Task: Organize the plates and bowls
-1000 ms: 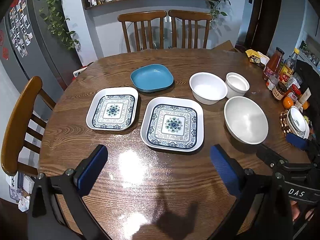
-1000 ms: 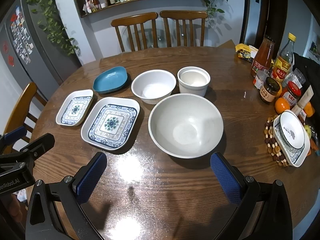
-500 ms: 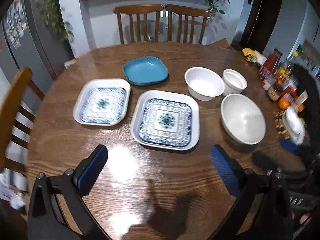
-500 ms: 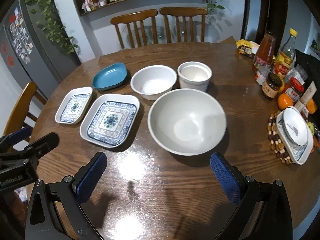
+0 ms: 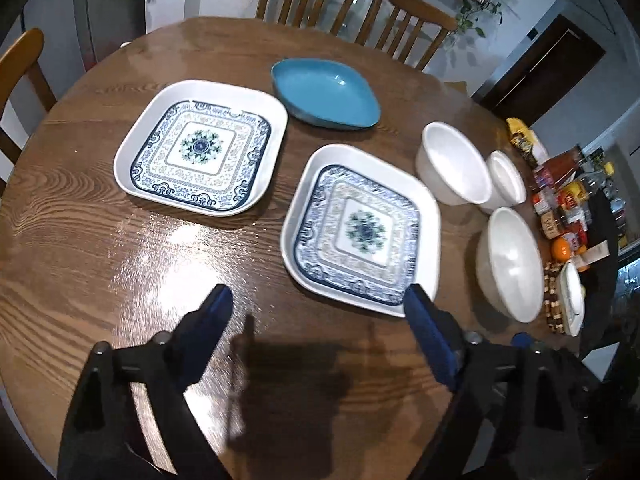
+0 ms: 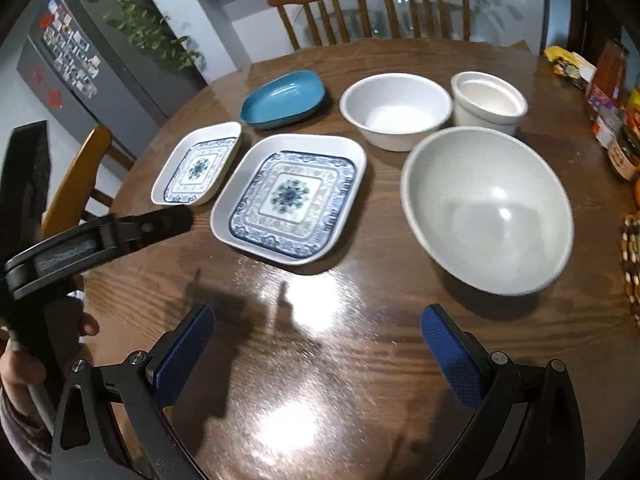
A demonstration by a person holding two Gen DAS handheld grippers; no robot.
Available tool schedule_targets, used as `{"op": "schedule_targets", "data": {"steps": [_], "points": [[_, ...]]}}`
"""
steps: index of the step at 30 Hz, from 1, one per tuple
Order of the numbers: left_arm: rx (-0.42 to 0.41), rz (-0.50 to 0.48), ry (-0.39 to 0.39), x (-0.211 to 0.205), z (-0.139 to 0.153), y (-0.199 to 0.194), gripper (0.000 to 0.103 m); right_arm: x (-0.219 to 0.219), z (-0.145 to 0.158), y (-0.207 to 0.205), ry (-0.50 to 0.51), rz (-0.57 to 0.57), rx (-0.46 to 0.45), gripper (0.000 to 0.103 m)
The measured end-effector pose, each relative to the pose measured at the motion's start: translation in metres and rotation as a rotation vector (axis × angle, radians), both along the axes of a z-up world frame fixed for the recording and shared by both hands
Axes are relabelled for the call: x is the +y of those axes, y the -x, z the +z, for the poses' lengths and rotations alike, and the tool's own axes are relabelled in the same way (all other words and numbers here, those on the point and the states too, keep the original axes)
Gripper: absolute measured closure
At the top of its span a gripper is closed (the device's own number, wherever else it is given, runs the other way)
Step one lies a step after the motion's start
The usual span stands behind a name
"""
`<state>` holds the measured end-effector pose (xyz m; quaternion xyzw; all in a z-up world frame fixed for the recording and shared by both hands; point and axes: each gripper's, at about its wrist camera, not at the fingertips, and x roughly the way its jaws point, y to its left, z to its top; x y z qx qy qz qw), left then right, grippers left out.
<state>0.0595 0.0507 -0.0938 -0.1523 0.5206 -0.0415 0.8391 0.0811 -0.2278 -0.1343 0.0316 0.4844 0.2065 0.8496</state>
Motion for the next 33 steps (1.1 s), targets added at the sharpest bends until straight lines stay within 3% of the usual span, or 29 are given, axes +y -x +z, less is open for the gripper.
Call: {"op": "schedule_targets", "data": {"steps": [2, 5, 9, 12, 14, 16, 18, 19, 21, 22, 24, 29, 33], "points": [[0.027, -0.013, -0.007, 0.003, -0.012, -0.007, 0.029, 0.005, -0.007, -0.012, 0.015, -0.024, 0.006, 0.002], [0.056, -0.022, -0.008, 0.005, -0.028, -0.017, 0.041, 0.013, -0.024, -0.034, 0.022, -0.047, 0.050, 0.014], [0.050, -0.025, -0.015, 0.006, -0.038, -0.027, 0.057, 0.024, -0.036, -0.051, 0.072, -0.064, 0.039, 0.026], [0.043, -0.021, -0.021, 0.007, -0.042, -0.037, 0.059, 0.031, -0.040, -0.059, 0.094, -0.096, 0.032, 0.031], [0.033, -0.031, -0.034, 0.006, -0.041, -0.041, 0.066, 0.036, -0.041, -0.065, 0.103, -0.105, 0.029, 0.033], [0.036, -0.042, -0.039, 0.005, -0.042, -0.046, 0.081, 0.039, -0.043, -0.072, 0.117, -0.109, 0.042, 0.045], [0.036, -0.047, -0.060, 0.004, -0.043, -0.048, 0.084, 0.041, -0.046, -0.078, 0.125, -0.114, 0.063, 0.056], [0.036, -0.048, -0.069, 0.005, -0.043, -0.048, 0.085, 0.043, -0.048, -0.080, 0.128, -0.107, 0.071, 0.070], [0.032, -0.049, -0.085, 0.006, -0.043, -0.046, 0.088, 0.047, -0.047, -0.080, 0.170, -0.103, 0.048, 0.076], [0.029, -0.045, -0.100, 0.008, -0.042, -0.044, 0.089, 0.047, -0.048, -0.080, 0.182, -0.098, 0.040, 0.083], [0.021, -0.037, -0.107, 0.012, -0.040, -0.036, 0.089, 0.044, -0.047, -0.078, 0.162, -0.082, 0.041, 0.091], [-0.031, -0.032, -0.166, 0.017, -0.023, 0.001, 0.088, 0.049, -0.032, -0.058, 0.162, -0.012, 0.002, 0.092], [-0.031, 0.005, -0.146, 0.026, -0.019, 0.029, 0.088, 0.055, -0.024, -0.043, 0.183, 0.049, -0.021, 0.092]]}}
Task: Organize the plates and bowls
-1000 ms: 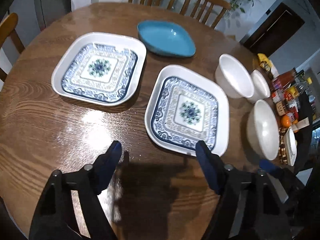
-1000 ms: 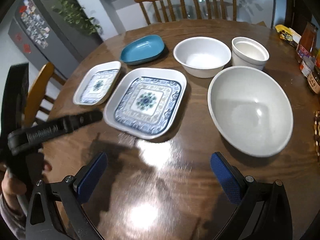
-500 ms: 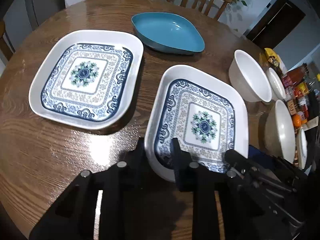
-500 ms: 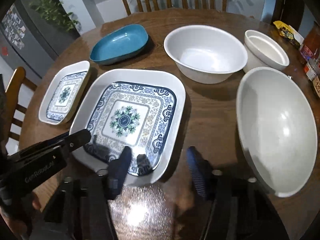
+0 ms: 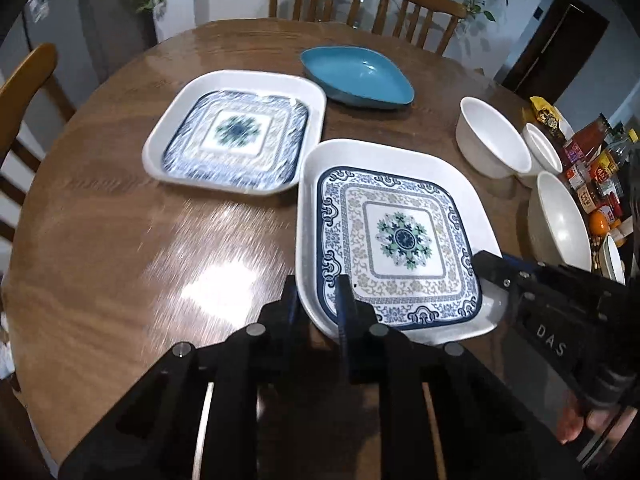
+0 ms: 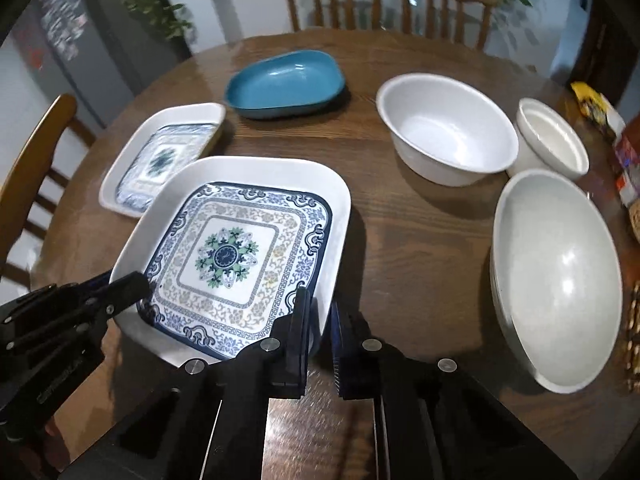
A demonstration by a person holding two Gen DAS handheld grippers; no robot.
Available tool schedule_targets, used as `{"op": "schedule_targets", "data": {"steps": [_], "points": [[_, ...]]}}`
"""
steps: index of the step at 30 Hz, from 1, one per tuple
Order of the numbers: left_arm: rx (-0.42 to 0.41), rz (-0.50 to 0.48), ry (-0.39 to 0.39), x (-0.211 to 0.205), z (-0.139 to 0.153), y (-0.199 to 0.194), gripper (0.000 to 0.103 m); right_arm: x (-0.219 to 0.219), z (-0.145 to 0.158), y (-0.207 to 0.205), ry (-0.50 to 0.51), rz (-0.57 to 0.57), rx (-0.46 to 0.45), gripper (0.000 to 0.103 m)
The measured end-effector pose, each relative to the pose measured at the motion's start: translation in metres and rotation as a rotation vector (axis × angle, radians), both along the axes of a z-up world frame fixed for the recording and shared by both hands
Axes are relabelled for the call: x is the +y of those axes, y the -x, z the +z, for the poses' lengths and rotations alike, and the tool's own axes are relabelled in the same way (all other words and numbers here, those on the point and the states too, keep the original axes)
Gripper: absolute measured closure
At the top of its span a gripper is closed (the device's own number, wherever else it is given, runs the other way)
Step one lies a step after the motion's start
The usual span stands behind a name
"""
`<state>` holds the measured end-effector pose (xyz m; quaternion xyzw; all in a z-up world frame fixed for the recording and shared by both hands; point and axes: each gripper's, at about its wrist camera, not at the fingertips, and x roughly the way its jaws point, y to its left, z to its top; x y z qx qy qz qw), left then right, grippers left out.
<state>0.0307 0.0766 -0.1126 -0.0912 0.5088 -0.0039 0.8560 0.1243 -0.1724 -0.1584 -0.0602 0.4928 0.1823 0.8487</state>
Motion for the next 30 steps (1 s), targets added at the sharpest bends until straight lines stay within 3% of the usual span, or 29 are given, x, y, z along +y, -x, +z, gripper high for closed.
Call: {"op": "schedule_targets", "data": {"steps": [5, 10, 12, 14, 18, 22, 30], "points": [[0.020, 0.015, 0.009, 0.000, -0.009, 0.028, 0.087, 0.002, -0.009, 0.022, 0.022, 0.051, 0.023, 0.092], [0.070, 0.025, -0.007, -0.006, -0.027, 0.032, 0.089, 0.007, -0.025, 0.031, 0.060, 0.068, 0.037, 0.092], [0.041, 0.018, -0.045, -0.008, -0.028, 0.034, 0.088, 0.010, -0.025, 0.034, 0.046, 0.068, 0.019, 0.091], [0.039, 0.013, -0.034, -0.005, -0.027, 0.034, 0.084, 0.009, -0.027, 0.032, 0.021, 0.061, 0.028, 0.091], [0.004, 0.038, -0.037, 0.008, -0.015, 0.039, 0.047, 0.001, -0.020, 0.036, -0.032, 0.059, 0.039, 0.082], [-0.035, 0.078, -0.039, 0.029, 0.006, 0.039, 0.043, -0.010, 0.004, 0.038, -0.065, 0.033, -0.001, 0.068], [-0.099, 0.139, -0.056, 0.063, 0.046, 0.031, 0.037, -0.010, 0.047, 0.034, -0.127, 0.015, -0.039, 0.067]]}}
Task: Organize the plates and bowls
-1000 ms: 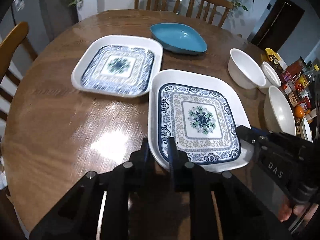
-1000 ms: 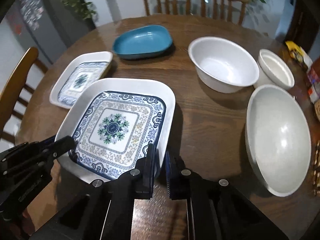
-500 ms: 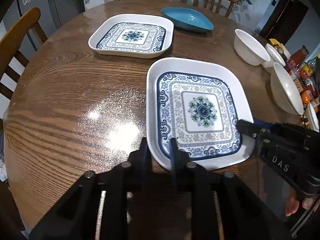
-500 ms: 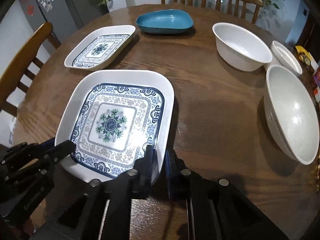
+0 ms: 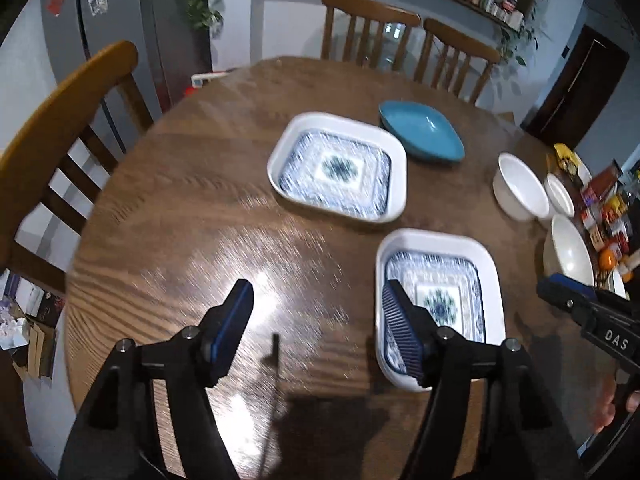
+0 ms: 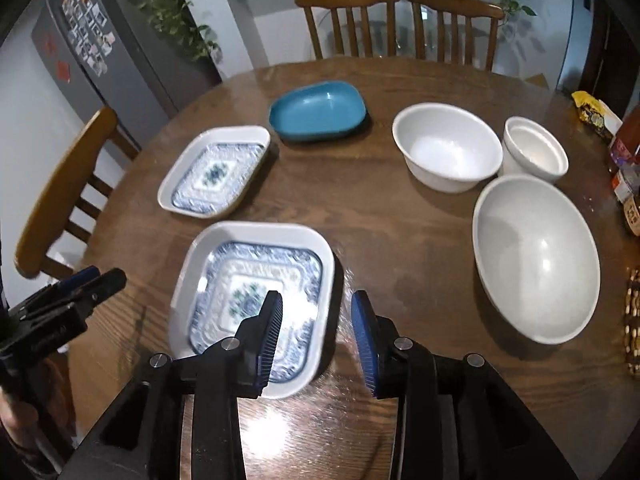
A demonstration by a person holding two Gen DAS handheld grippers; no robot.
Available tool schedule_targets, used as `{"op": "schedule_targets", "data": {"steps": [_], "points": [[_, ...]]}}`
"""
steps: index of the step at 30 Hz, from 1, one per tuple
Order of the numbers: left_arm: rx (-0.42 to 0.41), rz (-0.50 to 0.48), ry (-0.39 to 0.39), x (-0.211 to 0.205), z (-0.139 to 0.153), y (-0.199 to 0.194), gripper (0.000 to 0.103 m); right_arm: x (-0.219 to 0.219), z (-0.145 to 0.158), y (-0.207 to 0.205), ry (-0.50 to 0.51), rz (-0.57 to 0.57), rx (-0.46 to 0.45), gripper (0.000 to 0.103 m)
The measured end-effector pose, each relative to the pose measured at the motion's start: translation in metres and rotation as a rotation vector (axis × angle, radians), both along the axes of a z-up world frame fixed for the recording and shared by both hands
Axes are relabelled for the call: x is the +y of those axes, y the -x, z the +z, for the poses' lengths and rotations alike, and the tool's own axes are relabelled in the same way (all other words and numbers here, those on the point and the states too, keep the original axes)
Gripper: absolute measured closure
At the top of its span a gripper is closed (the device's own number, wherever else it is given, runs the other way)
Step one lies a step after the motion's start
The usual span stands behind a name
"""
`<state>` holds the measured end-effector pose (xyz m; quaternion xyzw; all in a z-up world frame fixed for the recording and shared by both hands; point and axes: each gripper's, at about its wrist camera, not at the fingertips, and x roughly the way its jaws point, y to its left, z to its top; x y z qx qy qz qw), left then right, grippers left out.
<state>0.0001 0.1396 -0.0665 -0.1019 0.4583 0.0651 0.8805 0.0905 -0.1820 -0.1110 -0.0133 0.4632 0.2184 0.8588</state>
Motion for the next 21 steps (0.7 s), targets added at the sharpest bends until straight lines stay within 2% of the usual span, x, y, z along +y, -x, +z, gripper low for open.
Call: {"op": "schedule_targets", "data": {"steps": [9, 11, 13, 17, 19, 21], "points": [[-0.026, -0.018, -0.080, 0.014, 0.025, -0.031, 0.037, 0.036, 0.011, -0.022, -0.030, 0.022, 0.012, 0.067], [-0.028, -0.027, -0.094, 0.014, 0.025, -0.038, 0.034, 0.044, 0.011, -0.028, -0.039, 0.021, 0.016, 0.067], [-0.026, -0.032, -0.111, 0.014, 0.025, -0.044, 0.026, 0.051, 0.012, -0.032, -0.048, 0.017, 0.020, 0.067], [-0.028, -0.048, -0.116, 0.017, 0.027, -0.053, 0.025, 0.065, 0.016, -0.037, -0.048, 0.012, 0.016, 0.067], [-0.029, -0.048, -0.124, 0.020, 0.028, -0.057, 0.019, 0.072, 0.016, -0.039, -0.044, 0.011, 0.013, 0.067], [-0.030, -0.047, -0.125, 0.022, 0.029, -0.059, 0.018, 0.077, 0.018, -0.040, -0.039, 0.009, 0.010, 0.067]]}}
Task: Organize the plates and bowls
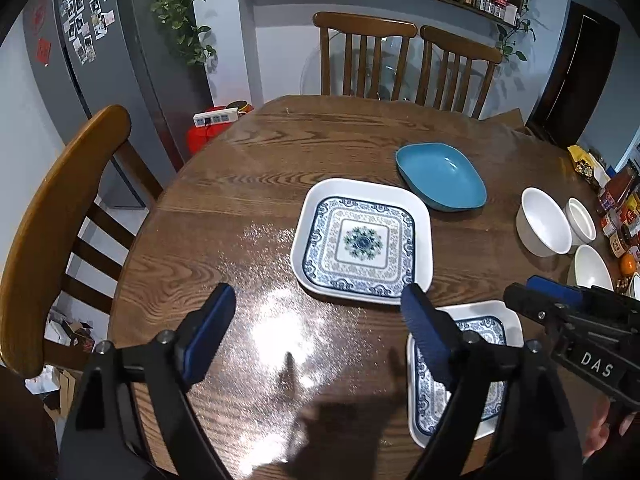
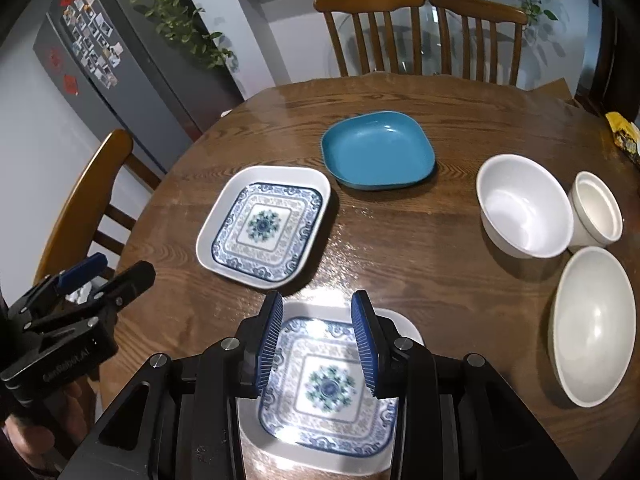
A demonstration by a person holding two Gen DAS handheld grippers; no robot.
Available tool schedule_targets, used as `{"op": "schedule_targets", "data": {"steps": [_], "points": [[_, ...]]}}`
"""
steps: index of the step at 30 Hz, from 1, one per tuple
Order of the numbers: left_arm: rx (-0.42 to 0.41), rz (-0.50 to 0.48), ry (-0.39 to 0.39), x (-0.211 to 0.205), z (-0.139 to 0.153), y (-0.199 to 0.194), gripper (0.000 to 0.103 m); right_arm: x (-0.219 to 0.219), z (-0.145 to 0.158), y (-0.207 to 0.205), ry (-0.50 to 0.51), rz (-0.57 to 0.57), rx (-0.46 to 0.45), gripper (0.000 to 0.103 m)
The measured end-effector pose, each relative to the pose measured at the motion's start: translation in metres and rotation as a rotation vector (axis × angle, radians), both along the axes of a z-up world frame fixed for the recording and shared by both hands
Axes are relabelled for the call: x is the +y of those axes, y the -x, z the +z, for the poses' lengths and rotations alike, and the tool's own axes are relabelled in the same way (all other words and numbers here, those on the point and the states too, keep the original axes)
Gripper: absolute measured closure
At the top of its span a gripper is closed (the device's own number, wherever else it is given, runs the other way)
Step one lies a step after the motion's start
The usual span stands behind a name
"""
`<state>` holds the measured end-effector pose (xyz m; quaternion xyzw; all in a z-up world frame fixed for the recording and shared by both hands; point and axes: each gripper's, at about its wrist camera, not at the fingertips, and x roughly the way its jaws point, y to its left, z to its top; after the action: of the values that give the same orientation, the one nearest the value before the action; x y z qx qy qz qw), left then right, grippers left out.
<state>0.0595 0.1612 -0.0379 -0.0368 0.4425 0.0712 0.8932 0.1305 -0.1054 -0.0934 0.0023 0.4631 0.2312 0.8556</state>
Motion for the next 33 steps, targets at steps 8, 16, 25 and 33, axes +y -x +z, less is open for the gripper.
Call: {"op": "schedule_targets", "data": {"steps": [8, 16, 25, 33], "points": [[0.007, -0.002, -0.017, 0.012, -0.001, -0.018, 0.010, 0.014, 0.004, -0.014, 0.007, -0.051, -0.017, 0.050], [0.047, -0.020, -0.025, 0.018, -0.016, -0.048, 0.008, 0.030, -0.009, -0.038, 0.029, -0.085, 0.029, 0.046], [0.097, -0.030, -0.013, 0.023, -0.041, -0.066, 0.008, 0.039, -0.027, -0.053, 0.055, -0.109, 0.076, 0.046], [0.130, -0.033, 0.010, 0.027, -0.056, -0.078, 0.007, 0.039, -0.041, -0.063, 0.064, -0.134, 0.106, 0.046]]}}
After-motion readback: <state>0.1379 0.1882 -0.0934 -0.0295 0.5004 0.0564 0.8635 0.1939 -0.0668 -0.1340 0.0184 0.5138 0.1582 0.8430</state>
